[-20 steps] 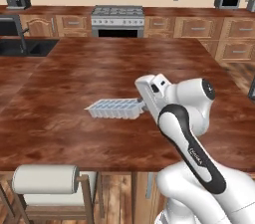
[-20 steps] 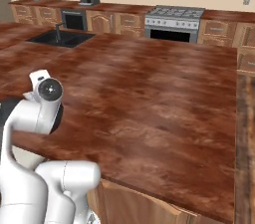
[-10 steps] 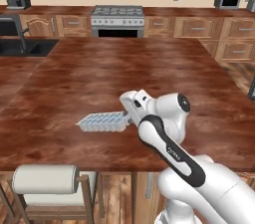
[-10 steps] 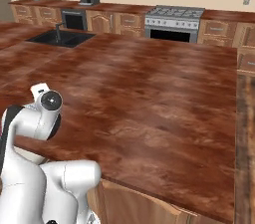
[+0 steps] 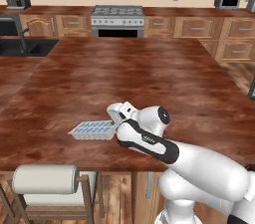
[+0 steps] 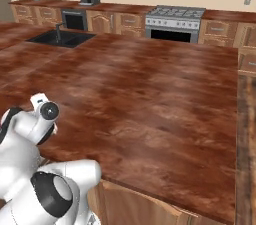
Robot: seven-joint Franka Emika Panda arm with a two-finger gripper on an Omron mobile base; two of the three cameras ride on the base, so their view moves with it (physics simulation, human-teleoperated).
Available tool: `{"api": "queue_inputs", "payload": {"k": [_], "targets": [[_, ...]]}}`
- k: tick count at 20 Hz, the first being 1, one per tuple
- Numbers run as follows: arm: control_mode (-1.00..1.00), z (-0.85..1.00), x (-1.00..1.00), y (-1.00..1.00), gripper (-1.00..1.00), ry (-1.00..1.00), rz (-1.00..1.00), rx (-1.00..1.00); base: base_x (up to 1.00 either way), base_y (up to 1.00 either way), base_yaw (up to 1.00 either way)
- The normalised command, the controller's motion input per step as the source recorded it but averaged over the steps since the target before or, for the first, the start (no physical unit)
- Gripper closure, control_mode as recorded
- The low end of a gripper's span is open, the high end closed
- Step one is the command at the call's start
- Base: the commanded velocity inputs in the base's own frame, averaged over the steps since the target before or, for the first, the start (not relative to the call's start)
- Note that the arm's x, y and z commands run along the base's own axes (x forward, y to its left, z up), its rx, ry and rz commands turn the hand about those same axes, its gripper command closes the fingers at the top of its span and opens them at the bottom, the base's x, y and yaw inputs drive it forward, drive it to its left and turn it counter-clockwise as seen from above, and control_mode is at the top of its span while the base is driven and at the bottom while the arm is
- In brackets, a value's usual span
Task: Open the freezer door, pick up the ice cube tray from the freezer, and place it on the dining counter.
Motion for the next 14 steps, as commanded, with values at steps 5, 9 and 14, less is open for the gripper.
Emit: {"api": "queue_inputs", "payload": {"k": [5,9,14], "targets": [[-1.0,-0.36,0.44,0.15,1.0,0.01,0.08,0.0,0.0,0.0,0.0],[-1.0,-0.32,0.41,0.08,1.0,0.04,0.09,0.0,0.0,0.0,0.0],[-1.0,-0.23,0.32,0.04,1.0,0.1,0.1,0.0,0.0,0.0,0.0]]}}
